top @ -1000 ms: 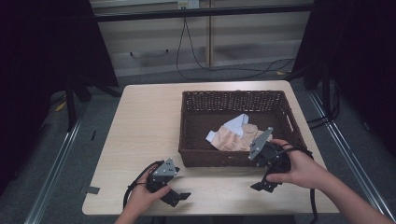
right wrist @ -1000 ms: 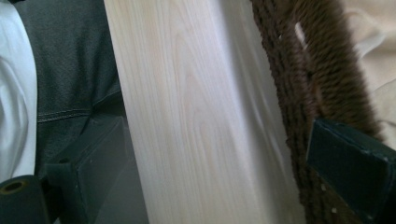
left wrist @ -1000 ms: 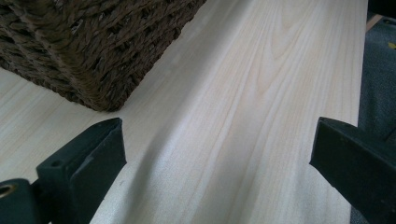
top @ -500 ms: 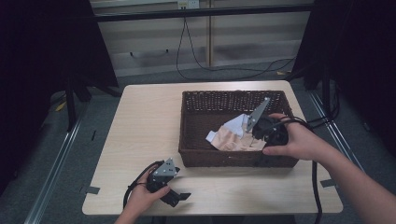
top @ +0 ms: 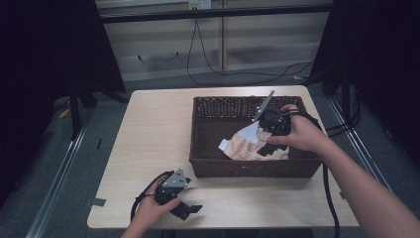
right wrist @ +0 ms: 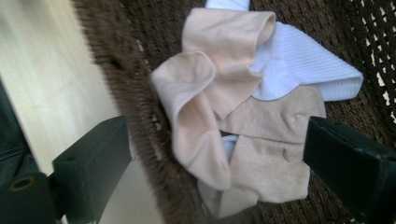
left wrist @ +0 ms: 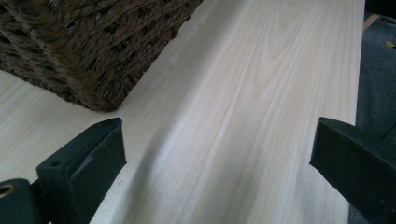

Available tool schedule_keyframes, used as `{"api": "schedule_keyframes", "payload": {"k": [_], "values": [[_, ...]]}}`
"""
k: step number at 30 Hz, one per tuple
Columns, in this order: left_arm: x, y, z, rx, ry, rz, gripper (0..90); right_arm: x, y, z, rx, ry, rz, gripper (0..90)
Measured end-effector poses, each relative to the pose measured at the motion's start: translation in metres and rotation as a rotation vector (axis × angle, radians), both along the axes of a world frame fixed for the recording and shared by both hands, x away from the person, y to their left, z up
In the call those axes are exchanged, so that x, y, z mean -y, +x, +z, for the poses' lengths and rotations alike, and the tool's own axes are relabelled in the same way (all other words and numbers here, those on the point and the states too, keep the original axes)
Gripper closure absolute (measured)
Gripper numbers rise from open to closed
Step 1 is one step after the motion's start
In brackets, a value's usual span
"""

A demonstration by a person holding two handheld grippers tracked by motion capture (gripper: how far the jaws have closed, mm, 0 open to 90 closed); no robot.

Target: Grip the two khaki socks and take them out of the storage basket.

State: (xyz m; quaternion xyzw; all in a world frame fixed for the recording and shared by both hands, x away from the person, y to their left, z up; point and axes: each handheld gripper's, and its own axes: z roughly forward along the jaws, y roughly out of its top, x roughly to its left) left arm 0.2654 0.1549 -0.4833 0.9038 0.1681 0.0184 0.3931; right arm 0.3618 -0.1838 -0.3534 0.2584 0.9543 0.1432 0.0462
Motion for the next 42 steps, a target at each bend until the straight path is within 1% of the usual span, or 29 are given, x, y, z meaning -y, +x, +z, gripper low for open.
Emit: {"api": "schedule_keyframes", "payload": {"k": [2, 3, 4, 5, 6, 7, 8, 9, 10, 13, 14, 17, 18, 19, 20, 21, 22, 23, 24, 26, 28, 29, 32, 33, 34, 37, 38, 39, 42], "values": [[0.0, 0.0, 0.0, 0.0, -0.002, -0.002, 2.6, 0.0, 0.003, -0.004, 0.001, -0.006, -0.008, 10.6], [-0.001, 0.0, 0.001, 0.002, 0.0, -0.004, 2.7, 0.0, 0.007, -0.008, -0.008, -0.008, -0.01, 13.5], [-0.001, 0.0, 0.0, 0.001, -0.004, -0.003, 2.7, -0.001, 0.012, -0.017, -0.039, -0.009, -0.008, 17.0], [-0.001, 0.0, 0.001, 0.002, 0.004, -0.002, 2.7, -0.001, 0.012, -0.017, -0.039, -0.009, -0.008, 17.0], [-0.001, 0.0, 0.001, 0.003, 0.0, -0.001, 2.6, -0.002, 0.016, -0.026, -0.073, -0.023, 0.002, 20.9], [-0.001, 0.0, 0.001, 0.003, 0.0, -0.001, 2.7, -0.002, 0.016, -0.026, -0.073, -0.023, 0.002, 20.9], [-0.001, 0.0, 0.001, 0.004, 0.001, -0.002, 2.7, -0.003, 0.018, -0.034, -0.104, -0.035, 0.006, 22.7], [-0.001, 0.0, 0.001, 0.003, 0.005, -0.003, 2.7, -0.003, 0.018, -0.034, -0.104, -0.035, 0.006, 22.7], [-0.001, 0.0, 0.0, 0.001, 0.003, -0.005, 2.6, -0.003, 0.02, -0.04, -0.122, -0.03, 0.024, 26.3], [-0.001, 0.0, 0.0, -0.001, 0.004, -0.006, 2.7, -0.003, 0.02, -0.046, -0.138, -0.025, 0.03, 28.1], [0.0, 0.0, -0.001, -0.002, 0.002, -0.004, 2.6, -0.004, 0.02, -0.05, -0.142, -0.03, 0.035, 33.1], [0.0, 0.0, -0.001, -0.002, 0.011, -0.008, 2.6, -0.005, 0.02, -0.053, -0.157, -0.027, 0.046, 37.0], [0.0, 0.0, -0.001, -0.003, 0.004, -0.006, 2.7, -0.006, 0.02, -0.054, -0.151, -0.026, 0.042, 40.2], [0.0, 0.0, -0.001, -0.003, 0.011, -0.006, 2.6, -0.007, 0.02, -0.056, -0.167, -0.03, 0.042, 47.7], [0.0, 0.0, -0.001, -0.003, 0.011, -0.006, 2.7, -0.007, 0.02, -0.056, -0.167, -0.03, 0.042, 47.7], [0.0, 0.0, -0.001, -0.002, 0.011, -0.007, 2.7, -0.007, 0.02, -0.058, -0.172, -0.021, 0.045, 50.8], [0.0, 0.0, -0.001, -0.001, 0.009, -0.002, 2.7, -0.008, 0.018, -0.062, -0.189, -0.014, 0.043, 60.4], [0.0, 0.0, -0.001, -0.001, 0.009, -0.002, 2.7, -0.008, 0.019, -0.062, -0.194, -0.021, 0.048, 66.3], [0.0, 0.001, -0.001, -0.001, 0.008, -0.002, 2.6, -0.007, 0.018, -0.064, -0.207, -0.011, 0.049, 71.7], [-0.001, 0.001, -0.001, 0.002, 0.01, -0.002, 2.7, -0.006, 0.018, -0.065, -0.228, -0.006, 0.047, 81.8], [-0.001, 0.001, -0.001, 0.003, 0.011, 0.0, 2.7, -0.006, 0.018, -0.064, -0.234, -0.002, 0.033, 84.4], [-0.001, 0.001, -0.001, 0.002, 0.004, 0.005, 2.7, -0.001, 0.02, -0.061, -0.254, 0.029, 0.009, 88.4], [-0.001, 0.001, -0.001, 0.002, 0.003, 0.005, 2.6, 0.004, 0.022, -0.057, -0.261, 0.037, -0.008, 90.0], [-0.001, 0.001, -0.001, 0.002, 0.008, 0.006, 2.6, 0.009, 0.023, -0.053, -0.281, 0.043, -0.02, 90.0], [-0.001, 0.001, -0.001, 0.002, 0.007, 0.007, 2.7, 0.011, 0.023, -0.05, -0.277, 0.041, -0.035, 90.0], [-0.001, 0.002, -0.001, 0.001, 0.011, 0.005, 2.7, 0.015, 0.024, -0.046, -0.272, 0.047, -0.036, 90.0], [-0.001, 0.002, -0.001, 0.002, 0.006, 0.006, 2.7, 0.018, 0.024, -0.038, -0.275, 0.06, -0.057, 90.0], [-0.001, 0.002, -0.001, 0.002, 0.006, 0.006, 2.6, 0.019, 0.024, -0.034, -0.258, 0.061, -0.056, 90.0], [-0.001, 0.002, -0.001, 0.001, 0.012, 0.002, 2.6, 0.02, 0.024, -0.03, -0.268, 0.068, -0.046, 90.0]]}}
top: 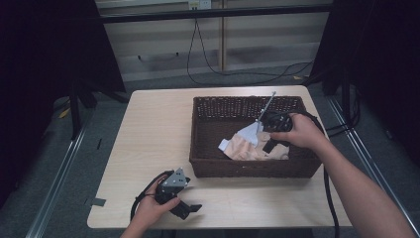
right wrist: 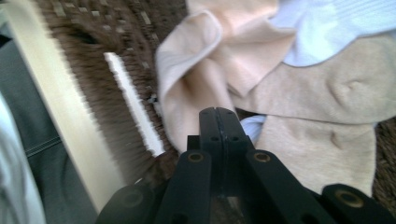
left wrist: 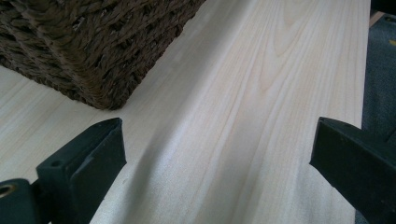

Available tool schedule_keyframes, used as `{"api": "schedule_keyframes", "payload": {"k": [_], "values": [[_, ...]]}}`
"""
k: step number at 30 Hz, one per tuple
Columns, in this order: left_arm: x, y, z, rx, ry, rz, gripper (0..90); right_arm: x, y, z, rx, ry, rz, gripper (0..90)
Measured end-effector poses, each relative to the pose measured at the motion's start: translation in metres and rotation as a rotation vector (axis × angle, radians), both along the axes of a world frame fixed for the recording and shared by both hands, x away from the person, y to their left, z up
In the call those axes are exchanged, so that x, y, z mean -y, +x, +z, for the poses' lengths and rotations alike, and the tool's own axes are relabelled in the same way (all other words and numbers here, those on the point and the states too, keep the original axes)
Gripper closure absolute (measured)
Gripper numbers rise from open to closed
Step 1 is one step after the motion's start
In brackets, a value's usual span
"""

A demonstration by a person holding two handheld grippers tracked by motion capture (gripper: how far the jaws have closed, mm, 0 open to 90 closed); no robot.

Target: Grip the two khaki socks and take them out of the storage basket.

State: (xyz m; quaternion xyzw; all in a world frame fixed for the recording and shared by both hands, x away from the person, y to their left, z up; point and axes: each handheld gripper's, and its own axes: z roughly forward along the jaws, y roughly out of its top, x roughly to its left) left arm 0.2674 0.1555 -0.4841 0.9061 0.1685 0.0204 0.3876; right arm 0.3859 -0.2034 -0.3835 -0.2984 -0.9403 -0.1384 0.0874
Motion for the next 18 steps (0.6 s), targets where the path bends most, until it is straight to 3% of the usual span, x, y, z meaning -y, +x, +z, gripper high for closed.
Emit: {"api": "schedule_keyframes", "payload": {"k": [2, 3, 4, 5, 6, 9, 10, 15, 18], "values": [[0.0, 0.0, 0.0, -0.001, 0.0, 0.001, 2.6, -0.002, 0.0, -0.001, 0.001, -0.004, 0.013, 88.2], [0.0, 0.0, 0.0, -0.001, 0.0, 0.001, 2.7, -0.003, 0.001, -0.002, 0.01, -0.008, 0.017, 80.9], [0.0, 0.0, -0.001, 0.0, -0.002, 0.001, 2.7, -0.003, 0.001, -0.002, 0.01, -0.008, 0.017, 80.9], [0.0, -0.001, -0.001, -0.001, -0.003, 0.003, 2.7, -0.005, 0.001, -0.005, 0.01, -0.015, 0.038, 73.8], [0.0, -0.001, -0.001, -0.002, -0.004, 0.003, 2.7, -0.011, 0.001, -0.011, -0.011, -0.024, 0.054, 50.0], [0.0, -0.001, -0.001, -0.001, 0.001, 0.004, 2.6, -0.017, 0.002, -0.015, -0.024, -0.033, 0.034, 43.1], [0.001, -0.001, -0.002, 0.002, -0.006, 0.005, 2.7, -0.019, 0.004, -0.018, -0.018, -0.03, 0.014, 35.0], [0.001, -0.001, -0.001, 0.003, 0.008, -0.009, 2.7, -0.028, 0.006, -0.027, -0.051, -0.031, 0.008, 31.4], [0.001, -0.001, -0.001, 0.0, 0.01, -0.006, 2.7, -0.031, 0.005, -0.032, -0.063, -0.018, 0.013, 34.4]]}}
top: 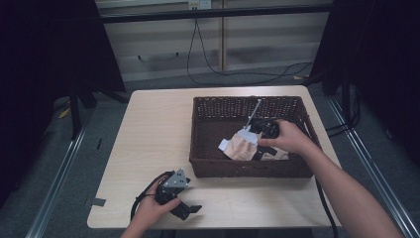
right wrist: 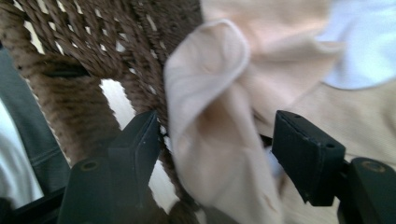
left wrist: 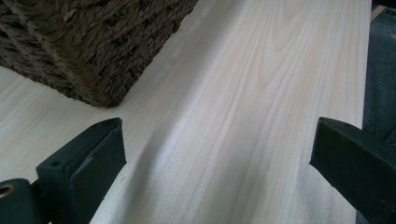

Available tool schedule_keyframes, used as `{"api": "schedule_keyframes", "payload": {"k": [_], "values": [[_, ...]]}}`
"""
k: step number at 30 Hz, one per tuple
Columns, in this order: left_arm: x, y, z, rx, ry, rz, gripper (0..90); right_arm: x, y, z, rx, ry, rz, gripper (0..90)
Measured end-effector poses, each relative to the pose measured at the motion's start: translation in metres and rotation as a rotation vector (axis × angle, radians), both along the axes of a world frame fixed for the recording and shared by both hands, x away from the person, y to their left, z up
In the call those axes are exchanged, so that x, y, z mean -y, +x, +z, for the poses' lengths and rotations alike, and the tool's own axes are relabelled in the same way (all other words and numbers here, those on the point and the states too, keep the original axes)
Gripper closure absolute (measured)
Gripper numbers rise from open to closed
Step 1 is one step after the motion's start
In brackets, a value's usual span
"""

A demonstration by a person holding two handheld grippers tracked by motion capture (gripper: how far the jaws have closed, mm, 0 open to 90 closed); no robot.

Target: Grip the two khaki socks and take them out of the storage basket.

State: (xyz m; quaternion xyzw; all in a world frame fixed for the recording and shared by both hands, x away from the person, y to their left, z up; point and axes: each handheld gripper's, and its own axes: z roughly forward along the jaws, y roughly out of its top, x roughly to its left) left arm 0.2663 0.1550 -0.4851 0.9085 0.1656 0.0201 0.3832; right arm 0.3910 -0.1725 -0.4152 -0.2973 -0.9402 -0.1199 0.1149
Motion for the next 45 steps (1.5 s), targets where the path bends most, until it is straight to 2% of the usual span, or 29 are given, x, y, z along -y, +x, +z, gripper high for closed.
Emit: {"api": "schedule_keyframes", "payload": {"k": [1, 2, 3, 4, 5, 6, 7, 8, 10, 13, 14, 16, 17, 19, 20, 21, 22, 24, 26, 27, 29, 30, 31, 35, 45], "values": [[0.0, 0.0, 0.0, 0.004, -0.009, 0.01, 2.7, -0.002, -0.001, -0.004, -0.023, 0.01, -0.005, 43.8], [0.0, 0.0, 0.0, 0.003, -0.014, 0.006, 2.6, 0.0, -0.001, -0.003, -0.026, 0.024, -0.013, 52.7], [0.0, 0.0, 0.0, 0.003, -0.014, 0.006, 2.7, 0.0, -0.001, -0.003, -0.026, 0.024, -0.013, 52.7], [0.0, 0.0, 0.0, 0.005, -0.015, 0.012, 2.7, 0.001, -0.003, -0.003, -0.036, 0.029, -0.007, 66.9], [0.0, 0.0, 0.0, 0.005, -0.015, 0.012, 2.7, 0.001, -0.003, -0.003, -0.036, 0.029, -0.007, 66.9], [0.0, 0.0, -0.001, 0.004, -0.017, 0.011, 2.7, 0.001, -0.005, -0.006, -0.033, 0.014, -0.002, 72.4], [0.0, 0.0, 0.0, 0.004, -0.017, 0.011, 2.6, 0.001, -0.006, -0.007, -0.035, 0.003, -0.003, 83.0], [0.0, 0.0, 0.0, 0.003, -0.012, 0.009, 2.7, 0.002, -0.007, -0.006, -0.015, 0.009, 0.003, 87.2], [0.0, 0.0, 0.0, 0.004, -0.014, 0.012, 2.7, 0.006, -0.008, 0.002, 0.002, 0.049, -0.011, 89.0], [0.0, 0.0, 0.0, 0.003, -0.019, 0.013, 2.7, 0.009, -0.008, 0.01, -0.007, 0.052, -0.009, 89.1], [0.0, 0.0, 0.0, 0.003, -0.012, 0.013, 2.7, 0.011, -0.009, 0.02, -0.001, 0.035, -0.011, 89.2], [0.0, 0.0, 0.0, 0.006, -0.015, 0.014, 2.7, 0.012, -0.009, 0.025, 0.009, 0.038, -0.014, 89.2], [0.0, 0.0, -0.001, 0.007, -0.018, 0.014, 2.7, 0.015, -0.01, 0.039, 0.021, 0.044, -0.019, 89.2], [0.001, 0.0, -0.001, 0.006, -0.021, 0.016, 2.7, 0.015, -0.01, 0.044, 0.028, 0.047, -0.026, 89.3], [0.0, 0.0, 0.0, 0.007, -0.009, 0.005, 2.7, 0.017, -0.011, 0.059, 0.036, 0.054, -0.021, 89.2], [0.0, 0.0, 0.0, 0.007, -0.009, 0.005, 2.7, 0.017, -0.011, 0.059, 0.036, 0.054, -0.021, 89.2], [0.0, 0.0, 0.001, 0.005, -0.007, 0.005, 2.7, 0.017, -0.012, 0.071, 0.038, 0.05, -0.016, 89.2], [0.0, 0.0, 0.001, 0.006, -0.003, 0.006, 2.7, 0.017, -0.013, 0.084, 0.059, 0.033, -0.016, 89.2], [0.0, 0.0, 0.001, 0.005, -0.004, 0.006, 2.7, 0.018, -0.014, 0.095, 0.066, 0.053, -0.021, 89.2], [0.0, 0.0, 0.001, 0.005, -0.004, 0.006, 2.7, 0.018, -0.014, 0.095, 0.066, 0.053, -0.021, 89.2], [0.0, 0.0, 0.001, 0.005, -0.005, 0.007, 2.7, 0.018, -0.016, 0.111, 0.075, 0.041, -0.017, 89.2], [0.0, 0.0, 0.002, 0.004, -0.003, 0.004, 2.7, 0.018, -0.016, 0.111, 0.075, 0.041, -0.017, 89.2], [0.0, 0.0, 0.002, 0.004, -0.003, 0.004, 2.7, 0.018, -0.016, 0.118, 0.083, 0.038, -0.01, 89.2], [0.0, 0.0, 0.002, 0.002, -0.004, 0.005, 2.7, 0.021, -0.016, 0.132, 0.093, 0.056, -0.01, 89.2], [0.001, 0.0, 0.001, 0.002, -0.002, 0.005, 2.6, 0.021, -0.023, 0.157, 0.106, 0.065, 0.01, 89.2]]}}
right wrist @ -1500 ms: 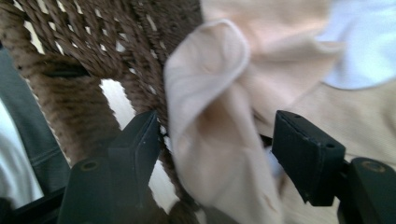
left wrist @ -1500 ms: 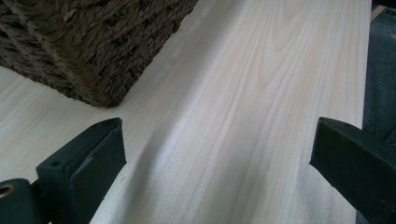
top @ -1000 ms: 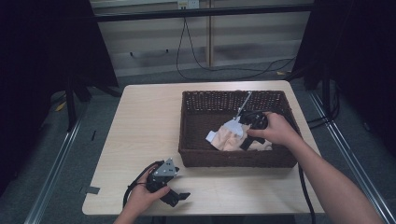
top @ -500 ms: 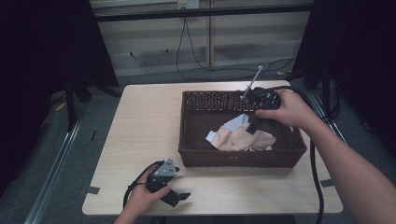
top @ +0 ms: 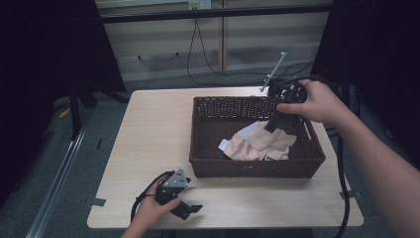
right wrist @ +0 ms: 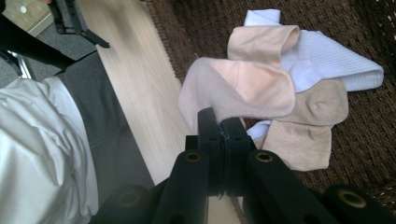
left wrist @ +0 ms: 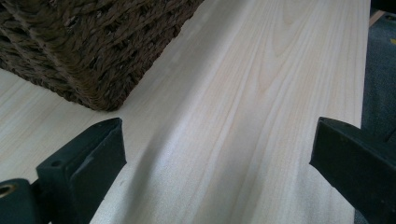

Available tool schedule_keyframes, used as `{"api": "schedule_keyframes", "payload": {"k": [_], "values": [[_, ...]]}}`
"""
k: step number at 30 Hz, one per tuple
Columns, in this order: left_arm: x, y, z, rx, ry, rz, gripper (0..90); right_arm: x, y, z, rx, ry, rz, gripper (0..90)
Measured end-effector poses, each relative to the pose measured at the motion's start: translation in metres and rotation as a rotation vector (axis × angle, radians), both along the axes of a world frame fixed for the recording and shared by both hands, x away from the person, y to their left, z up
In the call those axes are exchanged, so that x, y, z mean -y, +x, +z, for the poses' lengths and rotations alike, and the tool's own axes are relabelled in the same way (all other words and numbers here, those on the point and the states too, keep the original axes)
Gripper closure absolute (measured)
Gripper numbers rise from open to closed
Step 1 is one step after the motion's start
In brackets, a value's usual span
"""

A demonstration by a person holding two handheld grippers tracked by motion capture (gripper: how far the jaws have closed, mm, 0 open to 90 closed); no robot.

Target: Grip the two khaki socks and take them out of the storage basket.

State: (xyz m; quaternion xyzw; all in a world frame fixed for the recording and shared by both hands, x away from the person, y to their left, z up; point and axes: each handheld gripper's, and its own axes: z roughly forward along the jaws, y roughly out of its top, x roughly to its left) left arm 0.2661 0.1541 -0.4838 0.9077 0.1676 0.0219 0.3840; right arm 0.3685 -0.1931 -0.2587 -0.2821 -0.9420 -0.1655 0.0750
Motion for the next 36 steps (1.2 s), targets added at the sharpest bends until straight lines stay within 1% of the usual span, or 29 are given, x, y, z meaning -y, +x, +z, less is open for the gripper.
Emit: {"api": "schedule_keyframes", "payload": {"k": [1, 3, 8, 9, 10, 11, 12, 14, 15, 16, 17, 18, 19, 20, 21, 22, 24, 25, 27, 28, 29, 34, 35, 36], "values": [[0.0, 0.0, 0.0, 0.0, 0.0, 0.0, 2.6, 0.0, -0.001, 0.003, 0.002, -0.011, -0.002, 89.2], [0.0, 0.0, 0.0, -0.001, 0.003, -0.004, 2.7, 0.0, -0.004, 0.006, 0.002, 0.008, 0.012, 89.2], [0.0, 0.0, 0.001, 0.001, 0.008, -0.003, 2.7, 0.001, -0.01, 0.012, 0.007, 0.02, 0.019, 89.2], [0.0, 0.0, 0.001, 0.0, 0.004, 0.0, 2.7, 0.001, -0.013, 0.015, 0.001, 0.024, 0.023, 89.2], [0.0, 0.0, 0.001, 0.0, 0.004, 0.0, 2.7, 0.001, -0.013, 0.015, 0.001, 0.024, 0.023, 89.2], [0.0, 0.0, 0.001, -0.001, 0.001, 0.003, 2.7, 0.0, -0.018, 0.017, -0.004, 0.033, 0.034, 89.2], [0.0, 0.0, 0.001, -0.001, 0.001, 0.003, 2.7, 0.0, -0.02, 0.018, 0.004, 0.036, 0.043, 89.1], [0.0, 0.0, 0.001, -0.001, 0.0, 0.001, 2.7, 0.0, -0.022, 0.019, 0.001, 0.037, 0.048, 89.1], [0.0, -0.001, 0.0, 0.0, -0.013, 0.004, 2.7, -0.001, -0.026, 0.02, 0.002, 0.037, 0.053, 89.1], [0.0, -0.001, 0.0, 0.0, -0.013, 0.004, 2.7, -0.001, -0.028, 0.02, -0.001, 0.039, 0.061, 89.1], [0.0, -0.001, 0.0, -0.001, -0.015, 0.002, 2.7, -0.001, -0.028, 0.02, -0.001, 0.039, 0.061, 89.1], [0.0, -0.001, 0.0, -0.001, -0.016, 0.002, 2.6, -0.001, -0.03, 0.02, 0.004, 0.045, 0.072, 89.1], [0.0, -0.001, 0.0, 0.002, -0.01, 0.004, 2.7, -0.002, -0.032, 0.02, 0.0, 0.041, 0.067, 89.1], [0.0, -0.001, 0.0, 0.002, -0.01, 0.006, 2.7, -0.002, -0.033, 0.019, -0.006, 0.039, 0.079, 89.1], [0.0, -0.001, 0.0, 0.002, -0.011, 0.004, 2.6, -0.003, -0.035, 0.018, -0.01, 0.029, 0.076, 89.0], [0.0, -0.001, 0.001, 0.003, -0.009, 0.003, 2.7, -0.005, -0.039, 0.014, -0.017, 0.024, 0.1, 89.0], [0.0, -0.001, 0.0, 0.002, -0.01, 0.004, 2.7, -0.006, -0.041, 0.013, -0.01, 0.016, 0.102, 89.0], [0.0, -0.001, 0.0, 0.002, -0.01, 0.006, 2.7, -0.009, -0.045, 0.011, -0.02, 0.019, 0.119, 88.9], [0.0, -0.001, 0.0, 0.002, -0.01, 0.006, 2.7, -0.009, -0.046, 0.011, -0.016, 0.013, 0.124, 88.9], [0.0, -0.001, 0.001, 0.001, -0.01, 0.005, 2.7, -0.011, -0.048, 0.011, -0.024, 0.009, 0.128, 88.9], [0.0, -0.001, 0.0, 0.003, -0.009, 0.007, 2.7, -0.011, -0.05, 0.01, -0.02, 0.013, 0.139, 88.8], [0.001, -0.001, 0.0, 0.004, -0.006, 0.004, 2.7, -0.014, -0.054, 0.007, -0.029, 0.006, 0.145, 88.7], [0.001, -0.001, 0.0, 0.006, -0.01, 0.005, 2.7, -0.015, -0.056, 0.002, -0.028, 0.007, 0.156, 88.4], [0.001, -0.001, 0.0, 0.006, -0.01, 0.005, 2.7, -0.015, -0.056, 0.002, -0.028, 0.007, 0.156, 88.4]]}}
